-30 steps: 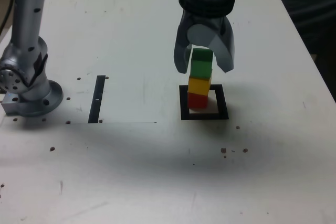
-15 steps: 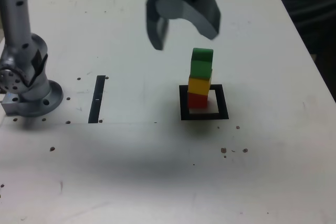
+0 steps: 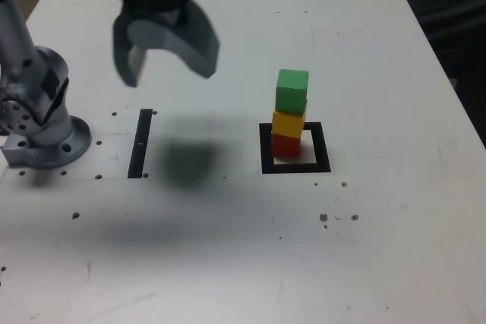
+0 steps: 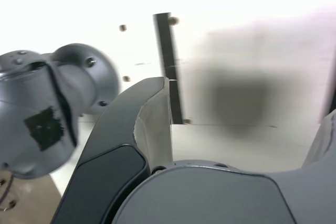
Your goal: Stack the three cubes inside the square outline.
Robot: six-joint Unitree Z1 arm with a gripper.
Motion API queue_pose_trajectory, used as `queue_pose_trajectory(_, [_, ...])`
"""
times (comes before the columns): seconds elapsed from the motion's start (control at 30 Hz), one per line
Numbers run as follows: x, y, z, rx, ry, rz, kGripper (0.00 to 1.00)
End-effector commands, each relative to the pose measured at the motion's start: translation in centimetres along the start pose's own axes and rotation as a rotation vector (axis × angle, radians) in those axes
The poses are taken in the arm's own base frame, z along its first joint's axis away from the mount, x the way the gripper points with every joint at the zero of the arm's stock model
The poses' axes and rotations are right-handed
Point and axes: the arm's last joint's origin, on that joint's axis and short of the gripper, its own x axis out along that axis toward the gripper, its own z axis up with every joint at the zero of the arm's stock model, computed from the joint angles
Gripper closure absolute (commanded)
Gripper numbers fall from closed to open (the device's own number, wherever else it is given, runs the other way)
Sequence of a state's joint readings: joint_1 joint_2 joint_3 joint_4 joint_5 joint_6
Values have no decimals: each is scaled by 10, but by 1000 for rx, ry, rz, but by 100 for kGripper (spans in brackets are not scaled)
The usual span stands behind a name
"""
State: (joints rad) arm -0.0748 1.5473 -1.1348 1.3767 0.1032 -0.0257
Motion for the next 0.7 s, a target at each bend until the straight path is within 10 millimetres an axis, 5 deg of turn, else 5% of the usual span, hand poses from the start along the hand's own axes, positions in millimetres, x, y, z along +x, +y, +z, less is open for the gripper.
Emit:
queue_pose_trajectory(0.0, [8,-1,-7,-11,3,-11,0])
queue_pose_trajectory(0.3, [49,-7,-26,-29,53,-61,0])
queue_pose_trajectory(0.67, [59,-9,-24,-29,64,-70,0])
